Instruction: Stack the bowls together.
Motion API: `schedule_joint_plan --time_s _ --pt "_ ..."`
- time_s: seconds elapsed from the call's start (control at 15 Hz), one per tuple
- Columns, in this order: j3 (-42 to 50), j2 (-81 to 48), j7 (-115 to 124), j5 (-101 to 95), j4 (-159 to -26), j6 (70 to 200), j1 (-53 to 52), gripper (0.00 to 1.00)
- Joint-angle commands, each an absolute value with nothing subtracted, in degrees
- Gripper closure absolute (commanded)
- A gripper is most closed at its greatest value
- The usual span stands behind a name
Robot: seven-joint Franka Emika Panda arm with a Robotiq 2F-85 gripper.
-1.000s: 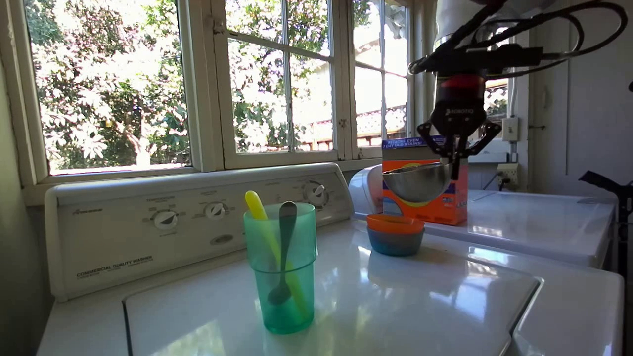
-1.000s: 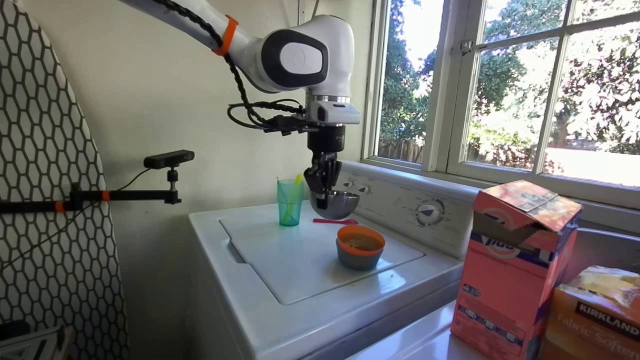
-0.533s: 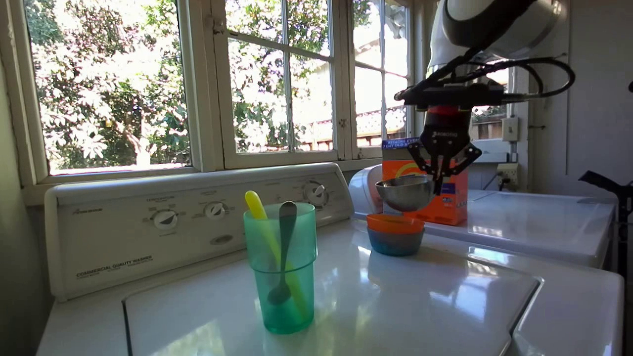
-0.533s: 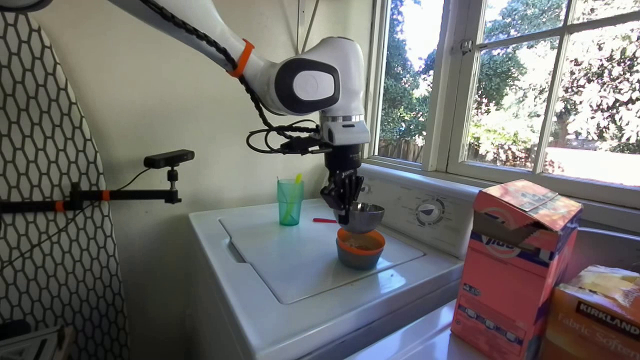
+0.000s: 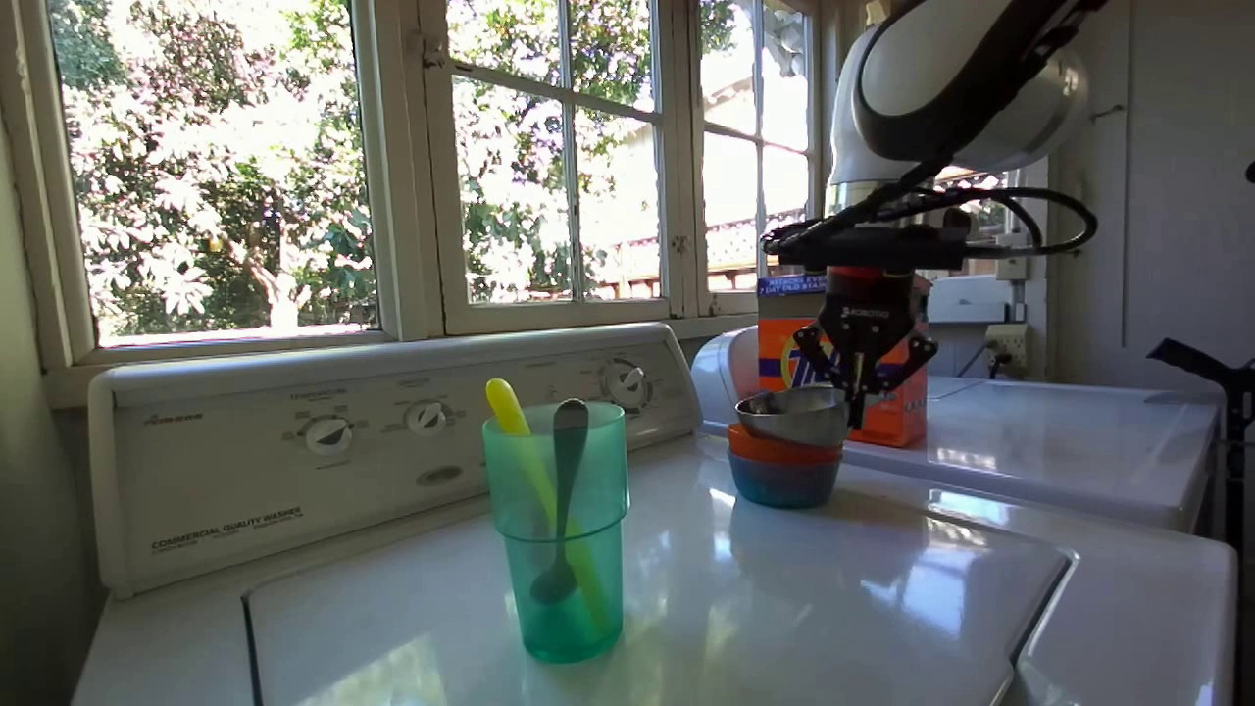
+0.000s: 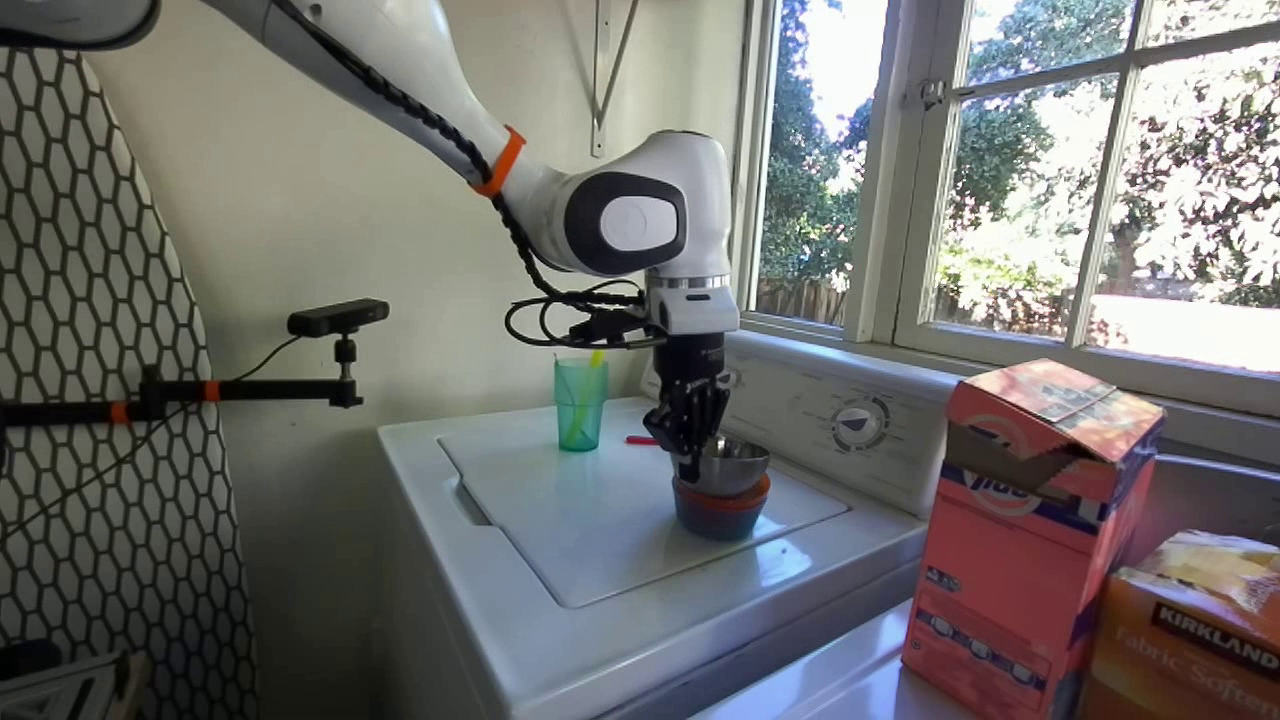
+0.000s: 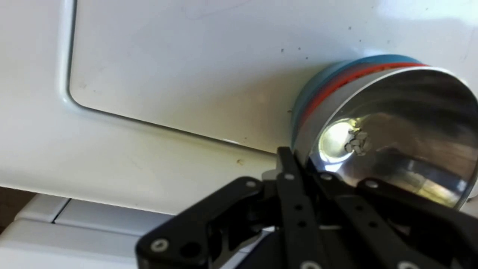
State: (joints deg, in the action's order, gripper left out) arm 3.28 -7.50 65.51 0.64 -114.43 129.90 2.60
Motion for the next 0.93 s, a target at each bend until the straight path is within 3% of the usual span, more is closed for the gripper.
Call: schedule_joint_plan --time_s 0.0,0.4,0.6,0.87 --pt "3.25 -7.14 65.63 0.22 -113.91 130.55 1.30 0.70" --pt "2.25 -1.07 65.86 -1.56 -112.58 123.04 -0.36 0.26" --pt "0.90 2.55 54.38 4.89 -112.68 118.89 -0.24 0.04" --pt "0.21 3.95 42.20 11.82 -111.78 113.46 -0.60 0.00"
